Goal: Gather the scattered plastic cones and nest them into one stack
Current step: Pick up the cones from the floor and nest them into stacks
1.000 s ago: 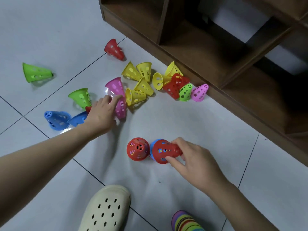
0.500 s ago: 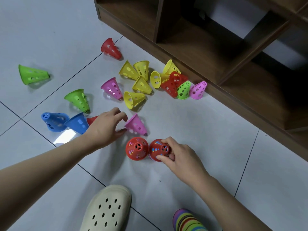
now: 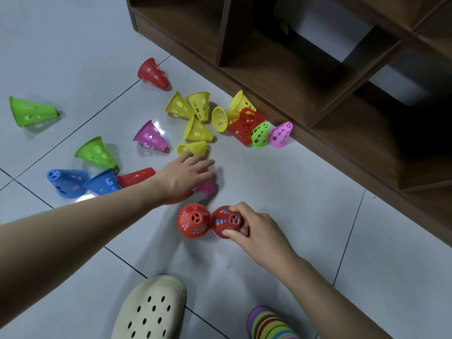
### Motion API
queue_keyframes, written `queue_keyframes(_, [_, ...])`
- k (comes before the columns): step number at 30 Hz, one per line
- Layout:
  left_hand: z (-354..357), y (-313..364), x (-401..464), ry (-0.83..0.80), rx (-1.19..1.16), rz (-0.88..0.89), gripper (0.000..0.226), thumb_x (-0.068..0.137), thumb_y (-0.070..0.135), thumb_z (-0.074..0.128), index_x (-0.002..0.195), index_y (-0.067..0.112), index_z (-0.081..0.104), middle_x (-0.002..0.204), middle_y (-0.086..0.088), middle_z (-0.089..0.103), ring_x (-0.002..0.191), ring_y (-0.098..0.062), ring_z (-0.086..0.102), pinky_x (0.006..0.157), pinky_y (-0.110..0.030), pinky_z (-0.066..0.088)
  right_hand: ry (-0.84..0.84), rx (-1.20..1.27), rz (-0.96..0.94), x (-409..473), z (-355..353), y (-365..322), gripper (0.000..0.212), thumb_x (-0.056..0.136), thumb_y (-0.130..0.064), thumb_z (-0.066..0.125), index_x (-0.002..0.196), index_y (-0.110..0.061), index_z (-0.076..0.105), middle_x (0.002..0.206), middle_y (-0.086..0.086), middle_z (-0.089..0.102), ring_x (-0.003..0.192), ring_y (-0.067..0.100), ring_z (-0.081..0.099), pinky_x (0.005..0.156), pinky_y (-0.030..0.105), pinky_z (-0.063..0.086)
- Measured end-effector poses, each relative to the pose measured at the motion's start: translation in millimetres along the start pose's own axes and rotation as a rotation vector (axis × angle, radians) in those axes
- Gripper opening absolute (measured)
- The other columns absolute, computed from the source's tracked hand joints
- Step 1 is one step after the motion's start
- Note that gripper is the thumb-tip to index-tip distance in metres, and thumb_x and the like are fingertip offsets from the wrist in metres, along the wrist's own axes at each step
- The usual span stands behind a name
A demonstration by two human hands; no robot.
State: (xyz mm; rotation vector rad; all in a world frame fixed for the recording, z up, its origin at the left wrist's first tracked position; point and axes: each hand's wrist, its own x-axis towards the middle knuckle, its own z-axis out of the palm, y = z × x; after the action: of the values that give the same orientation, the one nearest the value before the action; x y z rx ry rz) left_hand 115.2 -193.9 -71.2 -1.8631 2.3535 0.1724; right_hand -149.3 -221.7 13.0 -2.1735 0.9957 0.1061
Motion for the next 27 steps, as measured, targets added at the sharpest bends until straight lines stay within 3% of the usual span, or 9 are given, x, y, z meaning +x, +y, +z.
queue_keyframes(3, [4,-5,15,0.076,0.083,0.033,0.044,0.090,0.046,0.059,0.128,0.024,0.058,0.126,-0.003,0.057,0.118,-0.028,0.050,0.098,-0.040,0.028,-0.068,-0.105,-0.028,4,-7,-1,0.043,0.085,-0.048,0.072,0.118,-0.034,0.049,0.069,-0.015,0.053,0.074,0.010,0.057,0.072,0.031,0.050])
queue_keyframes(5, [4,-7,15,0.125,0.007,-0.013,0.049,0.084,0.059,0.060,0.119,0.024,0.062,0.112,0.000,0.063,0.106,-0.027,0.053,0.091,-0.040,0.031,-0.156,-0.155,-0.018,8,-21,4,0.055,0.078,-0.056,0.075,0.120,-0.035,0.046,0.075,-0.013,0.057,0.077,0.010,0.059,0.073,0.030,0.050])
queue_keyframes(9, [-17,7,-11,0.349,-0.485,-0.343,0.062,0.082,0.077,0.051,0.120,0.028,0.061,0.094,0.008,0.064,0.091,-0.019,0.052,0.084,-0.040,0.039,-0.272,0.027,0.052,24,-64,18,0.063,0.059,-0.063,0.083,0.108,-0.030,0.060,0.077,-0.006,0.062,0.068,0.006,0.056,0.072,0.034,0.052])
queue_keyframes(11, [-40,22,-30,0.565,-0.719,-0.468,0.045,0.086,0.069,0.056,0.107,0.029,0.063,0.083,0.013,0.058,0.078,-0.013,0.050,0.075,-0.035,0.041,-0.140,0.171,0.099,46,-91,27,0.050,0.067,-0.050,0.085,0.104,-0.024,0.065,0.084,-0.001,0.064,0.071,0.006,0.055,0.069,0.027,0.052])
queue_keyframes(14, [-68,50,-59,0.722,-0.970,-0.494,0.016,0.092,0.059,0.052,0.097,0.044,0.055,0.085,0.017,0.056,0.079,-0.007,0.052,0.071,-0.028,0.042,0.192,0.030,0.062,96,-116,46,0.039,0.083,-0.043,0.077,0.113,-0.024,0.062,0.107,-0.005,0.059,0.091,0.006,0.057,0.075,0.023,0.051])
queue_keyframes(16, [-68,65,-73,0.697,-0.973,-0.427,0.020,0.096,0.060,0.045,0.095,0.041,0.049,0.087,0.017,0.052,0.080,-0.008,0.050,0.072,-0.031,0.040,0.337,-0.036,0.062,130,-117,63,0.046,0.087,-0.041,0.074,0.124,-0.022,0.057,0.125,-0.002,0.051,0.106,0.009,0.055,0.080,0.026,0.052])
queue_keyframes(19, [-49,75,-87,0.567,-0.868,-0.314,0.034,0.095,0.060,0.047,0.108,0.029,0.054,0.099,0.014,0.052,0.091,-0.011,0.051,0.079,-0.037,0.040,0.400,-0.073,0.157,171,-110,87,0.065,0.088,-0.041,0.073,0.143,-0.018,0.046,0.144,0.005,0.040,0.127,0.024,0.048,0.095,0.037,0.053])
queue_keyframes(24, [-25,76,-91,0.374,-0.759,-0.265,0.047,0.086,0.064,0.063,0.118,0.030,0.059,0.113,0.017,0.056,0.107,-0.010,0.055,0.092,-0.036,0.039,0.424,-0.300,0.156,198,-101,97,0.064,0.093,-0.040,0.065,0.147,-0.016,0.043,0.148,0.006,0.044,0.134,0.026,0.037,0.102,0.042,0.046])
queue_keyframes(27, [-19,74,-90,0.311,-0.714,-0.234,0.048,0.085,0.062,0.065,0.120,0.029,0.062,0.116,0.020,0.057,0.110,-0.008,0.054,0.096,-0.031,0.037,0.451,-0.317,0.163,200,-101,97,0.058,0.094,-0.020,0.064,0.148,-0.010,0.044,0.147,0.009,0.047,0.134,0.027,0.037,0.106,0.040,0.043])
